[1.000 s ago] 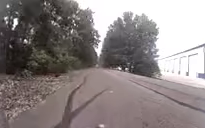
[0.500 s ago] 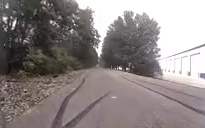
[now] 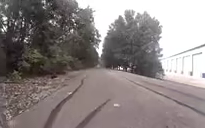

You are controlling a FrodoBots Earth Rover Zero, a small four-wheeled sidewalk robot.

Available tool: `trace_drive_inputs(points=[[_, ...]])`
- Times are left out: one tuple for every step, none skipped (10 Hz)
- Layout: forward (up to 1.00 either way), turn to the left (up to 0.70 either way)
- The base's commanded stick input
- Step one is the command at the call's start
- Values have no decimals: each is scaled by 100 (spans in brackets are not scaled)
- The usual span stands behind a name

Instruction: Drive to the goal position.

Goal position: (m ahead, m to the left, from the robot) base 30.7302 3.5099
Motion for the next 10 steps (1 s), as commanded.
trace_drive_inputs(points=[[70,0],[70,0],[70,0],[70,0],[70,0],[70,0],[70,0],[70,0],[70,0],[70,0]])
